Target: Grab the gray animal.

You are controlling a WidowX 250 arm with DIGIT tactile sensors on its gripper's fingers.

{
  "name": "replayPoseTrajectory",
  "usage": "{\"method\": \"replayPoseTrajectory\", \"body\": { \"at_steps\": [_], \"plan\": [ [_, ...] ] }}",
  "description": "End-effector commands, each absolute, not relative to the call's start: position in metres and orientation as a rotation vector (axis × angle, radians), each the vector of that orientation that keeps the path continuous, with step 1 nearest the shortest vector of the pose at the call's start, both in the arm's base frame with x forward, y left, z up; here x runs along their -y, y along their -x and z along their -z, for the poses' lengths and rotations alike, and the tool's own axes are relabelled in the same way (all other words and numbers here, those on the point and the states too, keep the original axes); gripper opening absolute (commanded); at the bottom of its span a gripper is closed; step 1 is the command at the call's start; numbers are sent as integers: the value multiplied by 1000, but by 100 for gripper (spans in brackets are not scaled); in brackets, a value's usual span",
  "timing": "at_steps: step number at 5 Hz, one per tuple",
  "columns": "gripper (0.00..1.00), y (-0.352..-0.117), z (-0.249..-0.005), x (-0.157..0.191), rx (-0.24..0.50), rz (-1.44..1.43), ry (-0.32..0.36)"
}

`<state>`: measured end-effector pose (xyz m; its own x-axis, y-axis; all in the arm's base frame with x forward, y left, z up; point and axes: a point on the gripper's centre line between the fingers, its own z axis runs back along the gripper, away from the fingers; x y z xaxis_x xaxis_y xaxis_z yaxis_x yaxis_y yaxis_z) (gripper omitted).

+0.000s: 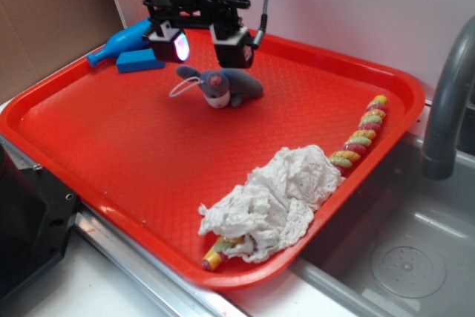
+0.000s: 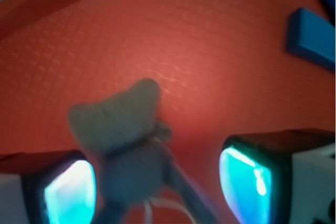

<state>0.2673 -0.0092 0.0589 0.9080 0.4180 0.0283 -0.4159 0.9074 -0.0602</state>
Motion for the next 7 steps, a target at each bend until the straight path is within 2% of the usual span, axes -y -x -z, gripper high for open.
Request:
{"method": "replayPoseTrajectory", "body": {
  "at_steps": [1, 2, 3, 4, 5, 7],
  "plan": [
    [100, -283, -36, 24, 109, -338, 25],
    [92, -266, -24, 30, 38, -303, 8],
    [0, -252, -30, 33, -9, -288, -30],
    [0, -240, -47, 28, -54, -220, 17],
    [0, -221, -92, 16, -125, -123, 21],
    [0, -190, -185, -24, 74, -43, 5]
  ]
}}
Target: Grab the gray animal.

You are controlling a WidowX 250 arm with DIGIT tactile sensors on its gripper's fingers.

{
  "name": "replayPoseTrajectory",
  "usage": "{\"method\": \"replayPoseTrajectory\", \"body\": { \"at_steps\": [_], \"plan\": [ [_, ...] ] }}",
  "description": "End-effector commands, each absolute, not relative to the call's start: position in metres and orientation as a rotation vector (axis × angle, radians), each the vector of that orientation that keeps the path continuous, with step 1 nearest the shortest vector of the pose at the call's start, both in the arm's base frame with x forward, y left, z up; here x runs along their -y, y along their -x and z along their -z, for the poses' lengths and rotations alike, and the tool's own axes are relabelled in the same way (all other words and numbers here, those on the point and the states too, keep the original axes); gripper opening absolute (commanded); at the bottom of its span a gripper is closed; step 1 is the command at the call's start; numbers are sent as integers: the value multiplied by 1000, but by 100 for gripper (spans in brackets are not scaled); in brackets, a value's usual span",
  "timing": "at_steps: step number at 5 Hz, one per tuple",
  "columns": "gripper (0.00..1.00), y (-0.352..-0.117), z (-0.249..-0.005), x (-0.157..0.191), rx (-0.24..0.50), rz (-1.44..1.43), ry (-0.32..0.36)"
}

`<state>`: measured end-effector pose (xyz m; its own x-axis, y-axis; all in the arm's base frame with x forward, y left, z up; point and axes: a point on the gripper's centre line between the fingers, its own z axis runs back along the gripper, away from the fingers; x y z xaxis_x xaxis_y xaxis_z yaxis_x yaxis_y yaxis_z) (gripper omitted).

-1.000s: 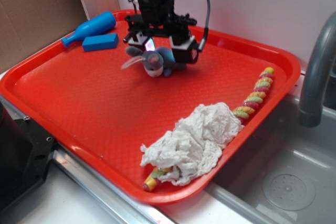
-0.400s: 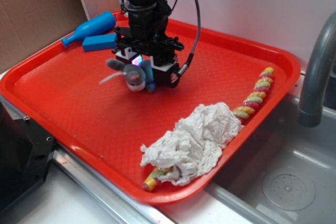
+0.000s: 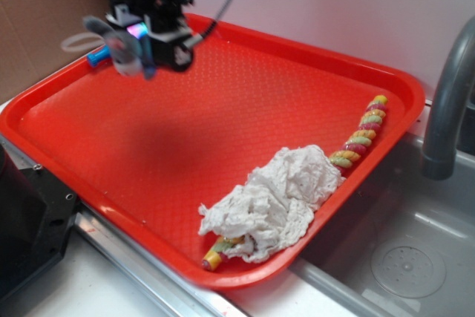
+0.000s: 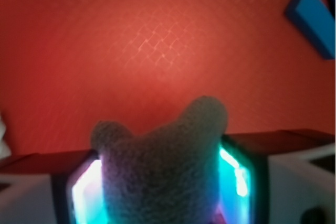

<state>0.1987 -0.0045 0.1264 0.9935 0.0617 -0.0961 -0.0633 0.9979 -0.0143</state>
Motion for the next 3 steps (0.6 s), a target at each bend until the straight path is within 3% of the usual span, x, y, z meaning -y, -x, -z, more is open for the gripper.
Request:
{"method": "replayPoseTrajectory", "body": {
  "at_steps": [1, 3],
  "plan": [
    [0, -180, -222, -41, 179, -76, -9],
    [0, -183, -245, -51, 219, -45, -31]
  ]
}}
